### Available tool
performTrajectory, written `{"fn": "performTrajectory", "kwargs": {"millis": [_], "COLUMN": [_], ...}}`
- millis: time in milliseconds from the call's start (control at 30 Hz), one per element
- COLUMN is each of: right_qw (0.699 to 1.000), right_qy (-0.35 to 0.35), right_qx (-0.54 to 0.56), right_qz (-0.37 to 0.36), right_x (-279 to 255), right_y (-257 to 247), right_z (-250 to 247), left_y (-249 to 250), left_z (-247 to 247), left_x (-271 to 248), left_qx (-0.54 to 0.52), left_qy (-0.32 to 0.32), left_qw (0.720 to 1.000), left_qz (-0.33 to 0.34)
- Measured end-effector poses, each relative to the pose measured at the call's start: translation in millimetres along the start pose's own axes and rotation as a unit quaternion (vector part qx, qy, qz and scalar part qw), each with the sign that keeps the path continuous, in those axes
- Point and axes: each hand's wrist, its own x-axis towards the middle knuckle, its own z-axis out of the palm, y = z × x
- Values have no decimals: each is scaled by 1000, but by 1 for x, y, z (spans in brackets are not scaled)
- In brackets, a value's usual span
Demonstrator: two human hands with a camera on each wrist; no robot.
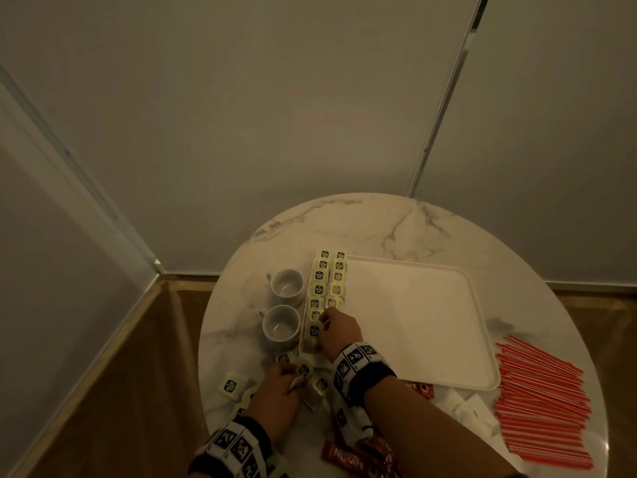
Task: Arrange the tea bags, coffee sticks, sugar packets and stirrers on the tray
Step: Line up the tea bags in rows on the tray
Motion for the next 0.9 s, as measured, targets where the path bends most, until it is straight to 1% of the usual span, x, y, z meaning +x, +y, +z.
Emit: {"fn": "performTrajectory", "kwargs": {"millis": [167, 233, 300, 433, 500, 533, 600, 667, 700, 733, 833, 900], "right_qw": [1000, 1000, 1000, 996, 986, 974, 937, 912, 906, 904, 892, 898], "right_qy": [6, 12, 19, 32, -4, -43, -133, -187, -192, -182, -124, -97], "right_qx": [3, 7, 15, 78, 164, 223, 323, 366, 375, 386, 433, 428], "right_qz": [-7, -8, -9, -3, -1, 1, 12, 21, 24, 27, 42, 47], "right_x": [0, -1, -2, -6, -14, -21, -36, -50, -53, -57, -57, -52], "right_y": [-3, -4, -5, 2, 10, 13, 20, 27, 32, 35, 43, 44], "right_z": [0, -1, -2, -11, -17, -21, -26, -28, -26, -23, -20, -24], "left_y": [6, 9, 13, 23, 27, 29, 34, 36, 37, 39, 44, 45], "left_z": [-1, -2, -4, -10, -11, -12, -12, -11, -9, -7, -2, 3], "left_x": [-2, -2, -2, 0, 2, 2, 4, 9, 12, 12, 13, 13], "left_qx": [-16, -41, -66, -116, -179, -211, -271, -310, -319, -320, -321, -317], "left_qy": [23, 47, 65, 52, 56, 52, 36, 33, 36, 40, 42, 30], "left_qw": [1000, 998, 996, 992, 982, 976, 961, 950, 947, 946, 945, 947], "left_qz": [0, 5, -4, -21, -15, -14, -30, -34, -30, -27, -40, -41]}}
